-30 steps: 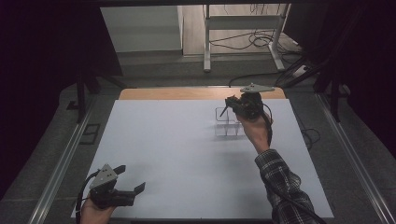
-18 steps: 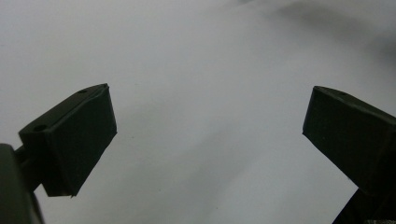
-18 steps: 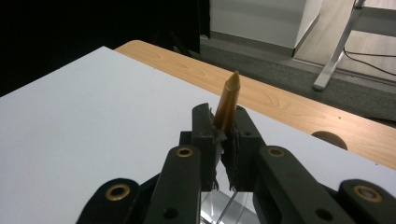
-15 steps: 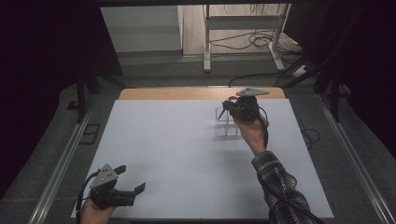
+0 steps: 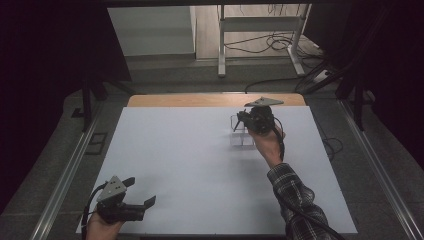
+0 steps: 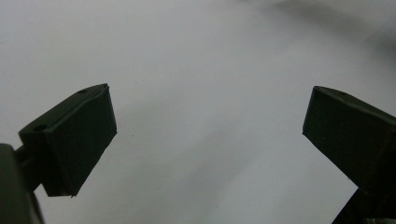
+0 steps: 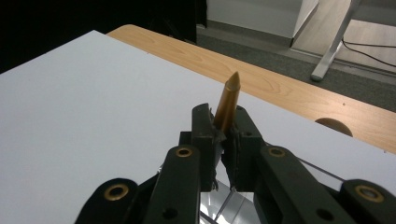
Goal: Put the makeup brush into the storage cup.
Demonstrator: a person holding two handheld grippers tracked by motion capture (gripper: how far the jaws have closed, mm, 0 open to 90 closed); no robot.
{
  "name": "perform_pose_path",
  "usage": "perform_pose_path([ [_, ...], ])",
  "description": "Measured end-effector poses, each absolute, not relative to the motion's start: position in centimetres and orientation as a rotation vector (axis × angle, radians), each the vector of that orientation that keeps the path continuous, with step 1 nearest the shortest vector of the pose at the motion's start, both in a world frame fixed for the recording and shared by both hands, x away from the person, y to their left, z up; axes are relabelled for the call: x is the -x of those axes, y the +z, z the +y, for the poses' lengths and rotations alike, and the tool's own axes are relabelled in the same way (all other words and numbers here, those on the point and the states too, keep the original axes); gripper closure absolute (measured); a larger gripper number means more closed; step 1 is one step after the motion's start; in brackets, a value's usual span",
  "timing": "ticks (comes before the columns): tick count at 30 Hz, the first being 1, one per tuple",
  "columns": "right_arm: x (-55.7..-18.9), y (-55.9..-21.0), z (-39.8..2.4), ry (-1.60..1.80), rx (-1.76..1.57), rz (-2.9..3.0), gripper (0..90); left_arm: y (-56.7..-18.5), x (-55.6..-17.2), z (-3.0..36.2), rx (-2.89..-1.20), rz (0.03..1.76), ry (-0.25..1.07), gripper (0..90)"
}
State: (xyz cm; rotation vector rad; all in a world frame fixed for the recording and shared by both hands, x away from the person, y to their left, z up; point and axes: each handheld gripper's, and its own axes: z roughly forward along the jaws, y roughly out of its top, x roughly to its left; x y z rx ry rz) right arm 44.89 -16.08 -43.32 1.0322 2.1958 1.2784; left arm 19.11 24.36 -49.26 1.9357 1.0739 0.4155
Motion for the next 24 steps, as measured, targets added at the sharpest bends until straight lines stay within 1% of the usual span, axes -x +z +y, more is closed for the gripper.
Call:
perform_pose_path([
  [11,-45.1,-43.9,-16.1,1.26,-1.045,2.2,81.9,-49.3,-19.1,24.4,-1.935,1.074,0.414,3.0],
  [12,-45.1,-43.9,-16.1,1.26,-1.046,2.202,80.8,-49.3,-19.1,24.4,-1.936,1.074,0.414,3.0],
  [13,-45.1,-43.9,-16.1,1.26,-1.046,2.203,77.8,-49.3,-19.1,24.3,-1.937,1.074,0.414,3.0],
  [14,-45.1,-43.9,-16.1,1.262,-1.045,2.205,72.4,-49.3,-19.1,24.3,-1.937,1.073,0.414,3.0],
  [15,-45.2,-43.9,-16.0,1.263,-1.052,2.208,63.0,-49.3,-19.1,24.3,-1.938,1.073,0.414,3.0],
  [18,-45.5,-43.9,-15.8,1.254,-1.073,2.214,38.7,-49.3,-19.1,24.3,-1.938,1.073,0.414,3.0],
  [20,-45.9,-43.9,-15.8,1.257,-1.103,2.221,25.8,-49.3,-19.1,24.3,-1.938,1.073,0.413,3.0],
  [22,-46.0,-43.9,-15.9,1.281,-1.099,2.206,13.5,-49.3,-19.1,24.3,-1.939,1.073,0.413,3.0],
  [23,-46.1,-43.9,-15.9,1.279,-1.098,2.207,9.4,-49.3,-19.1,24.3,-1.938,1.073,0.413,3.0],
  [24,-46.1,-43.9,-15.9,1.279,-1.098,2.207,9.4,-49.3,-19.1,24.3,-1.938,1.073,0.413,3.0],
])
